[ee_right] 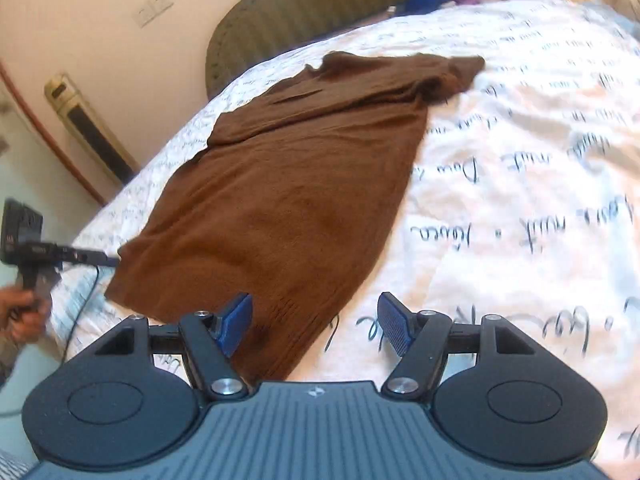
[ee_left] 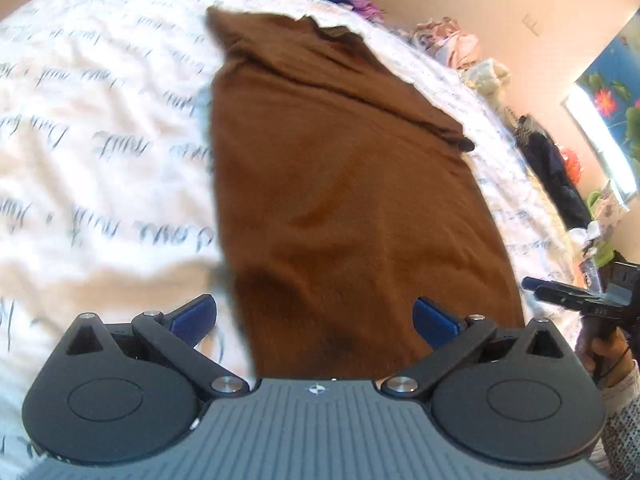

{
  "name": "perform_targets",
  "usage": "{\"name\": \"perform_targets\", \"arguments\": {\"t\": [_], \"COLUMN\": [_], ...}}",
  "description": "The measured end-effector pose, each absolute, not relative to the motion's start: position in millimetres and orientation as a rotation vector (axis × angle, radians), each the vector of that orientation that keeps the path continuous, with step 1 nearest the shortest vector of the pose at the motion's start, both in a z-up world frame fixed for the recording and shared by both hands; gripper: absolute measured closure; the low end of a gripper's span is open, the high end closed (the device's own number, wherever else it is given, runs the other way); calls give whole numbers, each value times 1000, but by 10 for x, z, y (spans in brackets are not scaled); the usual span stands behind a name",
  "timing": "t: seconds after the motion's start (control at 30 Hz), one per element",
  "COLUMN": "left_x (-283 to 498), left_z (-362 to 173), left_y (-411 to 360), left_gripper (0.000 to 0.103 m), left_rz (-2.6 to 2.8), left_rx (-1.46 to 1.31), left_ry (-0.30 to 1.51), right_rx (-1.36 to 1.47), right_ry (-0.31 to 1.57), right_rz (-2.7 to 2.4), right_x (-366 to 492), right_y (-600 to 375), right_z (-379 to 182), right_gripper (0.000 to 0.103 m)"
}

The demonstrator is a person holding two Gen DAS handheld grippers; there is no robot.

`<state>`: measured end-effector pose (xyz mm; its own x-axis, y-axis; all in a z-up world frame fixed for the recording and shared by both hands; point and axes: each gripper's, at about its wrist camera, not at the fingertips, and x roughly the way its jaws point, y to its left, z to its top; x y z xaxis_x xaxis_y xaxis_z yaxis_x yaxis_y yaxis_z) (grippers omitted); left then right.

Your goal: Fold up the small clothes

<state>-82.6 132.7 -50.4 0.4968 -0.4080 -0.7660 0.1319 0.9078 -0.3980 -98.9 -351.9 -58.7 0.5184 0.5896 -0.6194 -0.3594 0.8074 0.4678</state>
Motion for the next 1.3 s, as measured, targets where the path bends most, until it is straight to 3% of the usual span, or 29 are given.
{"name": "perform_targets", "arguments": {"t": [0.17, 0.3, 0.43, 0.77, 0.97, 1.23, 1.27, 1.3], "left_x": [-913, -785, -981, -1040, -896, -934, -928, -923], "left_z": [-351, -610, -656, -502, -745, -839, -837, -826], "left_y": [1053, 679, 738, 1586, 1659, 1831, 1829, 1814], "left_gripper": [0, 0, 0, 0, 0, 17, 19, 22], "left_rz": [-456, -482, -480, -380, -417, -441, -439, -446], "left_rx": [-295, -153, -3, -514, -726, -905, -905, -897], "left_ry": [873, 990, 943, 966, 1030, 1017, 1020, 1020], "right_rx": [71, -128, -269, 302, 404, 691, 720, 745], "right_ry": [669, 751, 763, 854, 894, 931, 947, 962], "right_rz": [629, 746, 759, 564, 463, 479, 486, 508], "right_x": [-1228, -1216, -1367, -1273, -1228, -1084, -1067, -1058], "right_y": [-3034, -2512, -2738, -3442, -3535, -3597, -3574, -3535], "right_z": [-449, -605, -737, -618, -702, -918, -948, -977], "right_gripper": [33, 36, 36, 34, 34, 34, 43, 60]}}
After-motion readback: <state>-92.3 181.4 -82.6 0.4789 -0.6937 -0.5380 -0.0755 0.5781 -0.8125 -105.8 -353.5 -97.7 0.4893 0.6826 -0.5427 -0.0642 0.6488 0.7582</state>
